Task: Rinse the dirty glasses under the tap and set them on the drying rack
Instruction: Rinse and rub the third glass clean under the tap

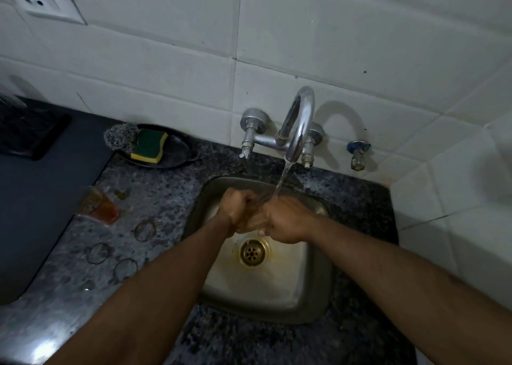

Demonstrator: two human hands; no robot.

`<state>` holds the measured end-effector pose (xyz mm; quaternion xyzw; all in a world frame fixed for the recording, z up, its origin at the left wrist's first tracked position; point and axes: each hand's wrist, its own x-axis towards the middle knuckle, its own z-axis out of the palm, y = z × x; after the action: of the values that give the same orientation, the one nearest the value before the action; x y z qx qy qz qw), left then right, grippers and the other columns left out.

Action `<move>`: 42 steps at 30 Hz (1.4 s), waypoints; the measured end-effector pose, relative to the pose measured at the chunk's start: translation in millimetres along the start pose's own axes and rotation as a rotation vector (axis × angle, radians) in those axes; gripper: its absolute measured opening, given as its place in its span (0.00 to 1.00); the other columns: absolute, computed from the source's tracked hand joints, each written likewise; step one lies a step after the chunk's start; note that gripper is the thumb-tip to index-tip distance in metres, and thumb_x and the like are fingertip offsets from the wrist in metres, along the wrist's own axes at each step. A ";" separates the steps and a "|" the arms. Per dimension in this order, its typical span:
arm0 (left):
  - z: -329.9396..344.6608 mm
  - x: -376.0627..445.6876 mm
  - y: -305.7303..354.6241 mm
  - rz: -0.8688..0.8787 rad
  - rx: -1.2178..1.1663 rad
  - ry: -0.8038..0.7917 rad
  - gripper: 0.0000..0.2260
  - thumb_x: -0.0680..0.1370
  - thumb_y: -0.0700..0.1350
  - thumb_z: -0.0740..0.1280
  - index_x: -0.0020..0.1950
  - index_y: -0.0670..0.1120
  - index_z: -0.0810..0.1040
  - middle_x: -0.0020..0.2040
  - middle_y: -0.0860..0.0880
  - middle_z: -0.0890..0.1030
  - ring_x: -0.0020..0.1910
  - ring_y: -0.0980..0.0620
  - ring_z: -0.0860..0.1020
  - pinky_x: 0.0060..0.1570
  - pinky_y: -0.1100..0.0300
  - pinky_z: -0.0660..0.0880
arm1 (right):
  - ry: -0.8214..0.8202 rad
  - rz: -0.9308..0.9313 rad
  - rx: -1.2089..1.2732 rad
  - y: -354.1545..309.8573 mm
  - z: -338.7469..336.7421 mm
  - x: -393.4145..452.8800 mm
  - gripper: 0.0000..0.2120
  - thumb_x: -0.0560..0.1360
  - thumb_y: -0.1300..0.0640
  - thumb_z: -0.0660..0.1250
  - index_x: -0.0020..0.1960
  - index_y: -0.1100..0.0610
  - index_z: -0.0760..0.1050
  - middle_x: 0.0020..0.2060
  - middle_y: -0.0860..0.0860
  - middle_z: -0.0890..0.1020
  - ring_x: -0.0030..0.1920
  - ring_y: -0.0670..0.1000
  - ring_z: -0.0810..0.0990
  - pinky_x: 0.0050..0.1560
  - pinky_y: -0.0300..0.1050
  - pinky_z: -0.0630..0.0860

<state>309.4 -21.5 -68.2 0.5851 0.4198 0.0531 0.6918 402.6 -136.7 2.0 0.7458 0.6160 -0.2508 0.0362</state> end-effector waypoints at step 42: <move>10.0 -24.6 -9.8 -0.423 -0.141 -0.114 0.18 0.83 0.55 0.59 0.44 0.45 0.80 0.30 0.47 0.80 0.24 0.52 0.75 0.21 0.67 0.67 | 0.165 -0.073 -0.139 8.9 15.9 -6.8 0.13 0.76 0.40 0.72 0.57 0.45 0.81 0.52 0.44 0.84 0.50 0.47 0.81 0.48 0.41 0.72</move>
<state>296.0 -46.1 -64.2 0.4365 0.4885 -0.0972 0.7493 404.9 -150.7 -11.3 0.7366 0.6597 -0.1462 0.0279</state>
